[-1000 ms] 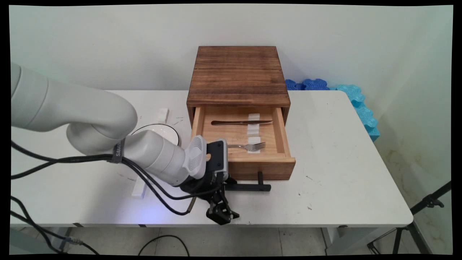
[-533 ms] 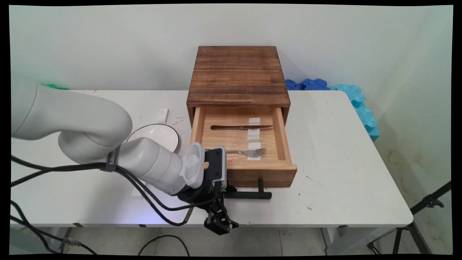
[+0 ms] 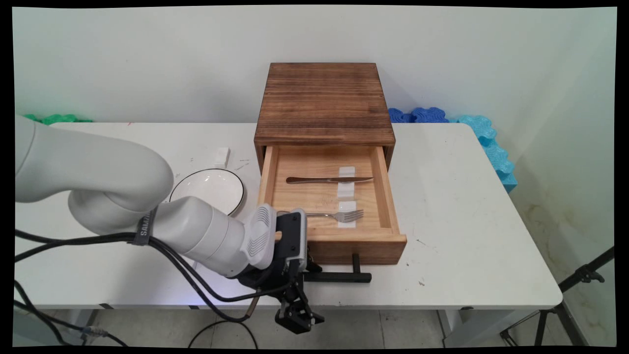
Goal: Open the drawer
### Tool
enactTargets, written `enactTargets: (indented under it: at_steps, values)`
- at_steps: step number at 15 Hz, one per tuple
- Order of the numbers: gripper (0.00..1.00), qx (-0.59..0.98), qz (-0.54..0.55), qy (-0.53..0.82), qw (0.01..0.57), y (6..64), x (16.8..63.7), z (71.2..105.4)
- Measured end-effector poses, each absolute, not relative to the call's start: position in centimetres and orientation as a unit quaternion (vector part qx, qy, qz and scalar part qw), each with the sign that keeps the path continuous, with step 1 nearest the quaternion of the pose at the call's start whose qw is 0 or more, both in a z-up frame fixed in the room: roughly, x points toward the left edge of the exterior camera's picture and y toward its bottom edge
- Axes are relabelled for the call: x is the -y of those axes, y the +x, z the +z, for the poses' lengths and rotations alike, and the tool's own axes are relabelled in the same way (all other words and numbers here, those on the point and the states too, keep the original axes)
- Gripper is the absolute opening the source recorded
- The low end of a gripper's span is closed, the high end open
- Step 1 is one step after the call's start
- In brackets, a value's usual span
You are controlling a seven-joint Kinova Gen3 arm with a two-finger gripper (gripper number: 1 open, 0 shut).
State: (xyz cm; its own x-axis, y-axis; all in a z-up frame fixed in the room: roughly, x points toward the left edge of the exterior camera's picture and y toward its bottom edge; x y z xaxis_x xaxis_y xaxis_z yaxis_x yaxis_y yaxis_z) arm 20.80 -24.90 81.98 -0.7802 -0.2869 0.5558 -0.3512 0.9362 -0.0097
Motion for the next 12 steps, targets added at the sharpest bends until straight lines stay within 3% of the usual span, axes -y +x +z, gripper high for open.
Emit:
enactTargets:
  at_steps: [12]
  values:
    - [1.00, 0.942, 0.045, 0.167, 0.288, 20.6, 22.9, 82.4]
